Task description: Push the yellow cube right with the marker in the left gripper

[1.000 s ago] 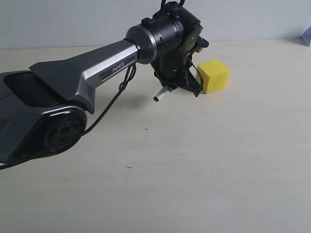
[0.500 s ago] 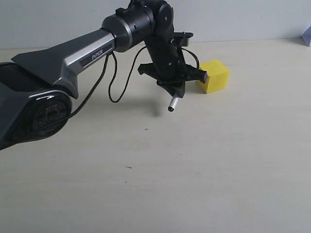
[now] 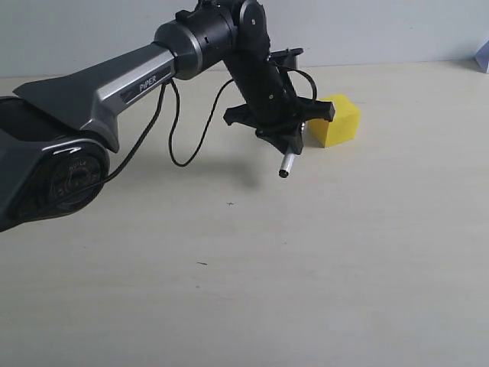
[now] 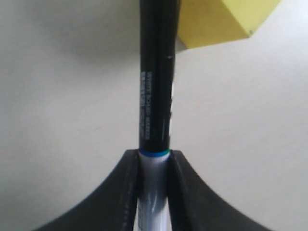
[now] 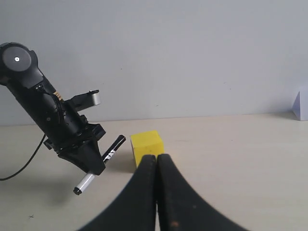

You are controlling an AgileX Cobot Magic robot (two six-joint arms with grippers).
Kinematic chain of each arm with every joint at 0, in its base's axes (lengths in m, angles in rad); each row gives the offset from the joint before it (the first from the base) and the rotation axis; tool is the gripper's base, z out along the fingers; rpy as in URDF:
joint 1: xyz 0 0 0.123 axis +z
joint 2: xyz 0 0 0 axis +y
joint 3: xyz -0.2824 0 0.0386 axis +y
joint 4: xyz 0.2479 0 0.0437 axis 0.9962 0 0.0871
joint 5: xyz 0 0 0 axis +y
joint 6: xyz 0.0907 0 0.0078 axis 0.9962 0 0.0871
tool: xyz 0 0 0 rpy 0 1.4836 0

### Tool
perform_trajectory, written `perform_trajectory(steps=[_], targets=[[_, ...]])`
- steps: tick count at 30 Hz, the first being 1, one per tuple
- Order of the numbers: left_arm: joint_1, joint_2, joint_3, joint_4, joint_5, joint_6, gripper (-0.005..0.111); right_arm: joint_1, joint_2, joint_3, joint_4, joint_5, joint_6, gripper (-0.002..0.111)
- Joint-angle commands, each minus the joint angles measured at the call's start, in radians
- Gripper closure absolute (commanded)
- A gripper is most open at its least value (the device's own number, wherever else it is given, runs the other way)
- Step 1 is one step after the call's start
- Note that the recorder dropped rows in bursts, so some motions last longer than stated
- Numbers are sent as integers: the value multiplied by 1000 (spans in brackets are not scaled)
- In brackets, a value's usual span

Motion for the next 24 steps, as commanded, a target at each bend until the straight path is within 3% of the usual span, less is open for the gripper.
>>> perform_trajectory(steps=[1, 6, 11, 16, 24], targets=[[12, -4, 2, -18, -3, -43, 107, 1, -5, 5, 0, -8, -2, 108], [12, -1, 2, -30, -6, -43, 107, 1, -5, 5, 0, -8, -2, 108], [1, 29, 2, -157, -62, 45, 107, 1, -5, 5, 0, -8, -2, 108], [10, 32, -4, -72, -3, 62, 107, 1, -5, 5, 0, -8, -2, 108], [35, -4, -23, -64, -3, 66, 107, 1, -5, 5, 0, -8, -2, 108]])
